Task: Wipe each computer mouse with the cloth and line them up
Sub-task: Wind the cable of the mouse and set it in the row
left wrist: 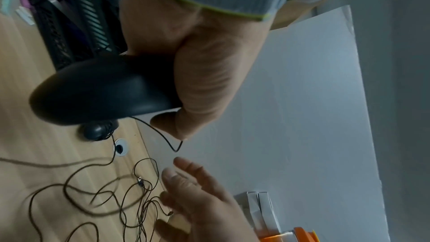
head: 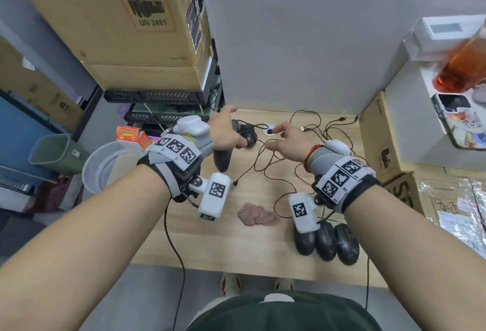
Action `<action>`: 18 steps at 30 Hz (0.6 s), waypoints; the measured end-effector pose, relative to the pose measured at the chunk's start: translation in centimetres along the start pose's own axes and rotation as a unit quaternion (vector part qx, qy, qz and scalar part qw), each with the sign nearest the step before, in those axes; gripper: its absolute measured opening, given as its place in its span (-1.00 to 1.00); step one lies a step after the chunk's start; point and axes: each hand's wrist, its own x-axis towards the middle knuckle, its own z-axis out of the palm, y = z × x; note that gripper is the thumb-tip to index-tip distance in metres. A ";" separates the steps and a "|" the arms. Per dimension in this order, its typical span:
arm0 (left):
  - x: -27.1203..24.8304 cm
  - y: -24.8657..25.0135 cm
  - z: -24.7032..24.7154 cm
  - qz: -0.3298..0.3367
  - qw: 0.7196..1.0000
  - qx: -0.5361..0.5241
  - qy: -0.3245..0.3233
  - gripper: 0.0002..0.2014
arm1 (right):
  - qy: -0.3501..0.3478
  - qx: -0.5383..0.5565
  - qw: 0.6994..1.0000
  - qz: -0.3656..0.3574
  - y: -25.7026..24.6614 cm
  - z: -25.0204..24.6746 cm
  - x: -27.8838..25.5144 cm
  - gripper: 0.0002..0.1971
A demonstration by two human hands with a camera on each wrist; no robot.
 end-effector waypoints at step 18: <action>-1.7 -0.2 -0.4 0.045 0.976 -0.148 -0.156 -0.67 | 0.130 0.000 0.970 -0.206 -2.2 -2.5 0.1 -0.73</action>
